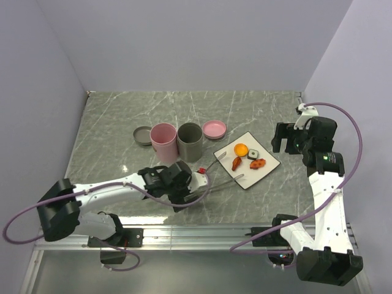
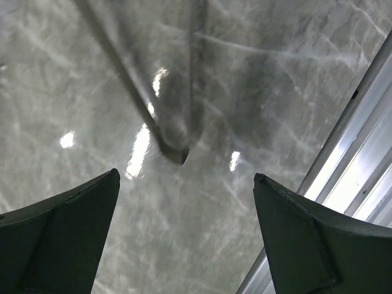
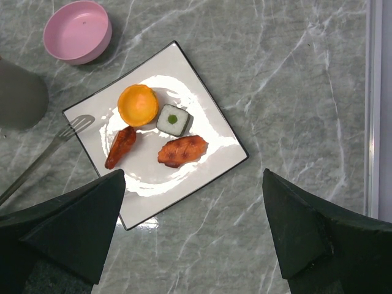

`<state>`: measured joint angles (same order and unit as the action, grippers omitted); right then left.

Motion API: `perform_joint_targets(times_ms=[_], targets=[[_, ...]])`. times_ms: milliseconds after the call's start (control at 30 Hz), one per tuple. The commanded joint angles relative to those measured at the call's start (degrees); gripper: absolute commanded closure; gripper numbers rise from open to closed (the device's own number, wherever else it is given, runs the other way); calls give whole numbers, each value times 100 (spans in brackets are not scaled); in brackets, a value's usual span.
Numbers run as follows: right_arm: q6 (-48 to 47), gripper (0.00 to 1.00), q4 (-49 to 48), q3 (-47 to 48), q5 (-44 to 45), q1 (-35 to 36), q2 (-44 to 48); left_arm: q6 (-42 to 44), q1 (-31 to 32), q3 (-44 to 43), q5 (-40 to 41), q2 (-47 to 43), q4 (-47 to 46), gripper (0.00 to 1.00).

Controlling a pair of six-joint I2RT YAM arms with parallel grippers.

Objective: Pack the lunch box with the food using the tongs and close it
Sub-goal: Pick up the clamp from the plate.

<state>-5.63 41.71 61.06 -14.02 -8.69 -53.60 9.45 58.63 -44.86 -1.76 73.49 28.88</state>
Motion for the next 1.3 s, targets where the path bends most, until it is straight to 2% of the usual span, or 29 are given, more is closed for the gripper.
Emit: perform_joint_targets(times_ms=[0, 367, 767, 900, 1033, 1267], targets=[[-35, 0, -14, 187, 5, -54, 17, -374, 315, -286, 358, 436, -374, 4], [-17, 0, -23, 240, -48, -63, -27, -910, 439, -717, 518, 1491, -858, 1], [9, 0, -58, 240, -127, -63, -106, -831, 439, -1270, 625, 2405, -991, 1], [18, 0, -58, 222, -101, -63, -89, -717, 447, -1455, 352, 2494, -1077, 1], [27, 0, -84, 196, -118, -72, -45, -708, 439, -1718, 562, 2765, -1052, 1], [53, 0, -93, 196, -153, -80, -45, -621, 421, -1833, 466, 2890, -1210, 1]])
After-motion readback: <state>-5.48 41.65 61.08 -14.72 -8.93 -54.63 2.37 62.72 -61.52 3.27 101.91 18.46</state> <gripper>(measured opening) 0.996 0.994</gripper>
